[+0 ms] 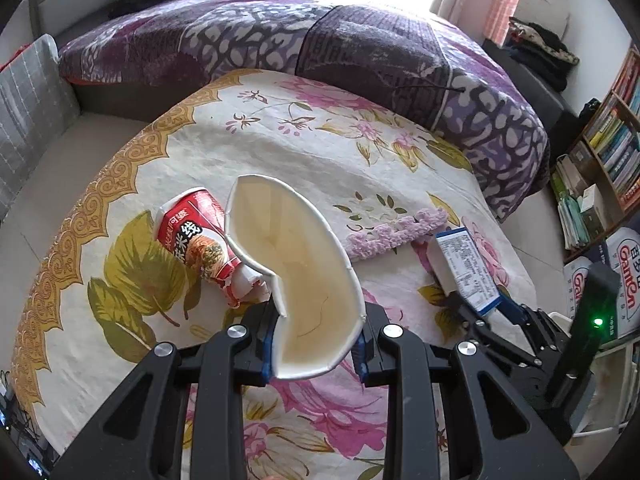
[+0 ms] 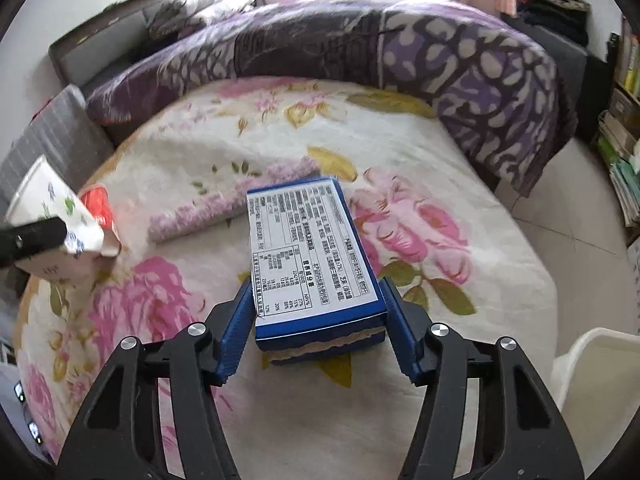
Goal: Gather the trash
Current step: 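Carry the paper cup and box to the bin and open both tools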
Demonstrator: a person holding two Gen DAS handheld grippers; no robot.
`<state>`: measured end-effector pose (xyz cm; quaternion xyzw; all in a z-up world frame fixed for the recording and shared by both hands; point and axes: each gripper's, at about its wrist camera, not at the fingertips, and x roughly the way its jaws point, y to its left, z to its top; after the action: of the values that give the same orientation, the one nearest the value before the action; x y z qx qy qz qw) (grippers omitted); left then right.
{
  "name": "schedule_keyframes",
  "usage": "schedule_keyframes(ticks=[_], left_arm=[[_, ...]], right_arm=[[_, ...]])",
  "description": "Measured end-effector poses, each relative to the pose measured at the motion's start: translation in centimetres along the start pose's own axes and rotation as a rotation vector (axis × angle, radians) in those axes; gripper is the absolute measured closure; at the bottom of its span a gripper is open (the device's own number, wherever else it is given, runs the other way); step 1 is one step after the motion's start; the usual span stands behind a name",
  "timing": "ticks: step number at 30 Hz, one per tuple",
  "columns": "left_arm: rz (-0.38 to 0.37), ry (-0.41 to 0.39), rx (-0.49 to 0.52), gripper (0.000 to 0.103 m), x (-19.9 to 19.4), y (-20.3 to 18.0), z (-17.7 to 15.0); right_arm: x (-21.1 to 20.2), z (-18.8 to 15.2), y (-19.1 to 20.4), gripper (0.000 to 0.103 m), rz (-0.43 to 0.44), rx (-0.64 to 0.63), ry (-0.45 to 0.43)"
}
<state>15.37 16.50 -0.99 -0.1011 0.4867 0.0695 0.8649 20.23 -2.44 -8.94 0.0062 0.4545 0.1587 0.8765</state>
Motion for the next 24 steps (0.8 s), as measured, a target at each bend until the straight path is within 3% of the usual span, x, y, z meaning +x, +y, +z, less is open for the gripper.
schedule_keyframes(ticks=[13,24], left_arm=[[0.036,-0.124,0.014,0.074,-3.5,-1.4,-0.2],[0.028,-0.150,0.035,0.074,-5.0,-3.2,-1.6]], right_arm=[[-8.1,0.1,1.0,0.045,-0.115,0.059,-0.137],[-13.3,-0.9,0.1,0.045,-0.170,0.099,-0.194]])
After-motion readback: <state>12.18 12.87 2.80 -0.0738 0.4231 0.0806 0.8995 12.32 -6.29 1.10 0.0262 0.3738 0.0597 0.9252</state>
